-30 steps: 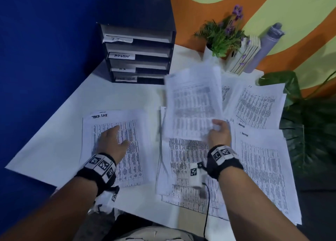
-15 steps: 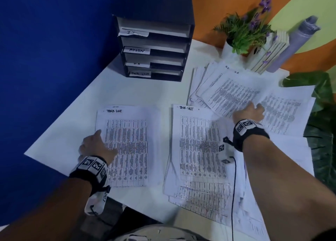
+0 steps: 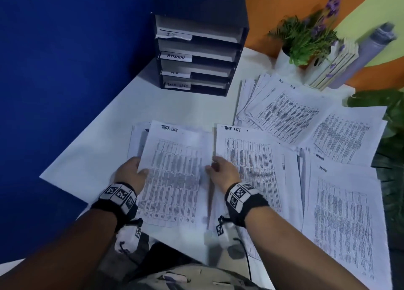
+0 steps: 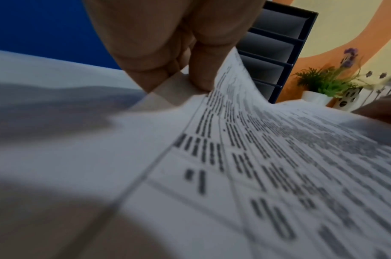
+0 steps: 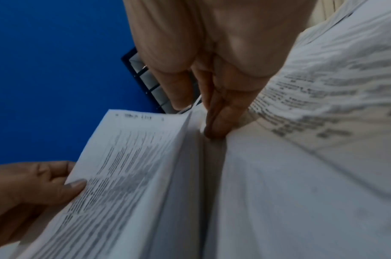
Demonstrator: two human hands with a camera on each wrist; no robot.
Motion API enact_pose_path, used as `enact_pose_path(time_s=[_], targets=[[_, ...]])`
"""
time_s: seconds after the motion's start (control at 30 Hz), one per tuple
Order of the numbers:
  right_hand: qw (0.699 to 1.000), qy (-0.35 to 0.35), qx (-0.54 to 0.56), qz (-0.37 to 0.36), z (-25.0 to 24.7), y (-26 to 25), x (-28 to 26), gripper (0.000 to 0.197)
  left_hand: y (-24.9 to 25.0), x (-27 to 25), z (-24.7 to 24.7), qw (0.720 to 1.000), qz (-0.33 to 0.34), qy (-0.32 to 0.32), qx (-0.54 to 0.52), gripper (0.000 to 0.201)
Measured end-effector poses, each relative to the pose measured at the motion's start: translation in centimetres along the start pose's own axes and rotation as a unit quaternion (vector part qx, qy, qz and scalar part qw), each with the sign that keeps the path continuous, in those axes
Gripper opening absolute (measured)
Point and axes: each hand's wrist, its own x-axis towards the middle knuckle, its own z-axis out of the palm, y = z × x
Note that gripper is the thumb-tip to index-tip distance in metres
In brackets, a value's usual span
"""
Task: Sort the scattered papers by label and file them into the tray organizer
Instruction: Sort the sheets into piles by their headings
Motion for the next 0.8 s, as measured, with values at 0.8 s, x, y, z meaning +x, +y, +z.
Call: enact_pose_path(time_s=[0.8], targets=[[0.992, 0.101, 0.05, 0.06, 0.9, 0.8, 0.5, 0.004, -0.2, -0.9, -1.5, 0.999, -0.033, 0.008, -0.003, 0.04]])
